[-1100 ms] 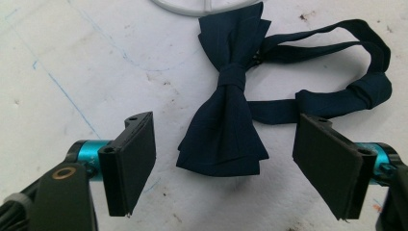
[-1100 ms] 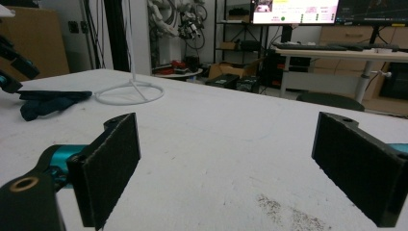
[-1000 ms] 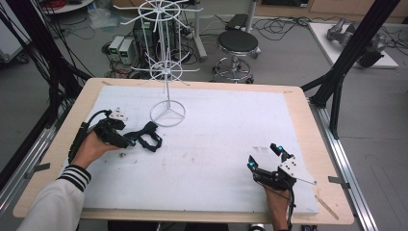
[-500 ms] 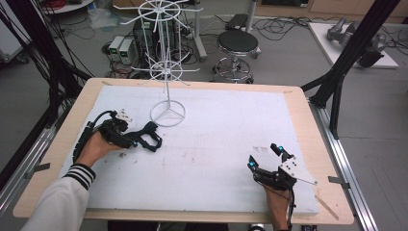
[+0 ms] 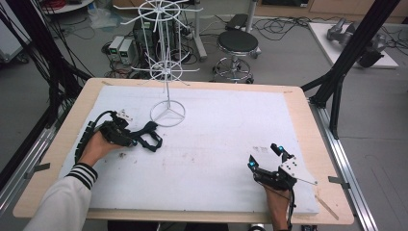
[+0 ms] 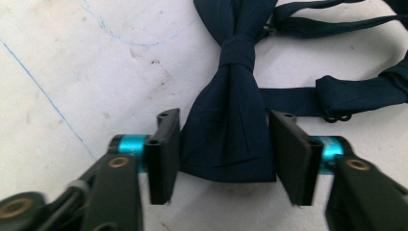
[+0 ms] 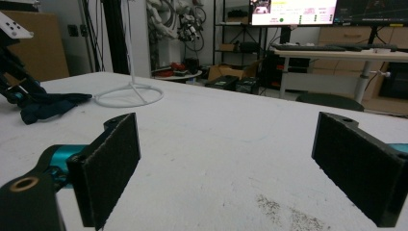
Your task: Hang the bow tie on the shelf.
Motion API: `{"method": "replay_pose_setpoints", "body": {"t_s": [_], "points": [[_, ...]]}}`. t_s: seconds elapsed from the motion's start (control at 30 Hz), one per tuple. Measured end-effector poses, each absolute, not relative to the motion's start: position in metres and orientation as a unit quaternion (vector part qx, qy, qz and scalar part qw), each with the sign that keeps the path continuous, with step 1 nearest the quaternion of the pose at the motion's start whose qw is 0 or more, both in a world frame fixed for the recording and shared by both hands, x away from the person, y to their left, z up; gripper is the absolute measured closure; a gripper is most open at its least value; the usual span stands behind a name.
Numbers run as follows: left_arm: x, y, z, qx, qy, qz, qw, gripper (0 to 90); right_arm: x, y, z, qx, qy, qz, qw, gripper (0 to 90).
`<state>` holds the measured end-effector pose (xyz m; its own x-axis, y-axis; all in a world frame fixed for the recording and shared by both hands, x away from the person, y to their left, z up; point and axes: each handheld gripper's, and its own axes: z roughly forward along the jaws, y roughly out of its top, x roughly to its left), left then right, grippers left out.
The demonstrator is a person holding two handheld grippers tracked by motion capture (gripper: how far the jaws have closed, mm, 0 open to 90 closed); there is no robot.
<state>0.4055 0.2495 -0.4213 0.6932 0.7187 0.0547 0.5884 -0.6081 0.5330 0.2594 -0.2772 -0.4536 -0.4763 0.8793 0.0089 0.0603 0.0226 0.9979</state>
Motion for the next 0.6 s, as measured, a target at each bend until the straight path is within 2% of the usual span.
{"method": "replay_pose_setpoints", "body": {"t_s": [0.1,0.33,0.6], "points": [[0.4059,0.2497,-0.4203,0.886,0.373,0.128,0.245,59.2,0.2594,-0.2772,-0.4536,0.376,0.625,0.589,0.347,8.8],[0.4050,0.2490,-0.4180,0.885,0.376,0.134,0.239,75.5,0.2594,-0.2772,-0.4535,0.375,0.626,0.589,0.348,8.8],[0.4021,0.2491,-0.4153,0.884,0.371,0.154,0.240,79.7,0.2595,-0.2772,-0.4535,0.375,0.625,0.589,0.349,8.7]]}}
